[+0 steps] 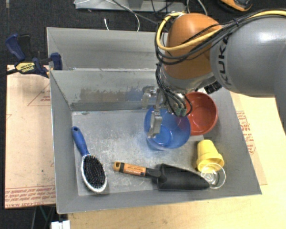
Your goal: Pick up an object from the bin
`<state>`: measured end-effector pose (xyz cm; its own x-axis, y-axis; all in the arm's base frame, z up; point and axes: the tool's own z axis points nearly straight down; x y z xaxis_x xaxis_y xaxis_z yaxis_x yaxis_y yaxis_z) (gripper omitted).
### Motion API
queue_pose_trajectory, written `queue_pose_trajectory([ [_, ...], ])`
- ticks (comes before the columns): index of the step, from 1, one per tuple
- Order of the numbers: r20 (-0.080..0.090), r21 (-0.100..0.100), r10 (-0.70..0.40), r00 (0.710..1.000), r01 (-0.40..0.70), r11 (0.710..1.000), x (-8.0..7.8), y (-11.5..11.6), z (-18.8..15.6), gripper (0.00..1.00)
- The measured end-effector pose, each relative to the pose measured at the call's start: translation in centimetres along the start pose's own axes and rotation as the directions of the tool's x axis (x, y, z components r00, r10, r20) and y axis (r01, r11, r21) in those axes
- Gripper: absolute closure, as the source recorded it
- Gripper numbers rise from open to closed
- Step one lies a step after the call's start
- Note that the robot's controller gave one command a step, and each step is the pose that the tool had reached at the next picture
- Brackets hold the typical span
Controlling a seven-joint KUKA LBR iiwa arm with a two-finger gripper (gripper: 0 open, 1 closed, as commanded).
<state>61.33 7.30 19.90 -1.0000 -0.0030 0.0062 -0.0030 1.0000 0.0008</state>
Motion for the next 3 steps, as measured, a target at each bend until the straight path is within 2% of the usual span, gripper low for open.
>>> queue_pose_trajectory([
  [1,0.008,0.000,0.003,1.000,-0.003,1.000,-0.1,-0.1,-0.5,0.00],
  [2,0.000,-0.004,-0.071,0.997,0.071,0.997,8.7,-3.1,12.9,0.00],
  [3,0.021,0.000,-0.166,0.986,0.166,0.986,10.5,-3.2,6.6,0.00],
])
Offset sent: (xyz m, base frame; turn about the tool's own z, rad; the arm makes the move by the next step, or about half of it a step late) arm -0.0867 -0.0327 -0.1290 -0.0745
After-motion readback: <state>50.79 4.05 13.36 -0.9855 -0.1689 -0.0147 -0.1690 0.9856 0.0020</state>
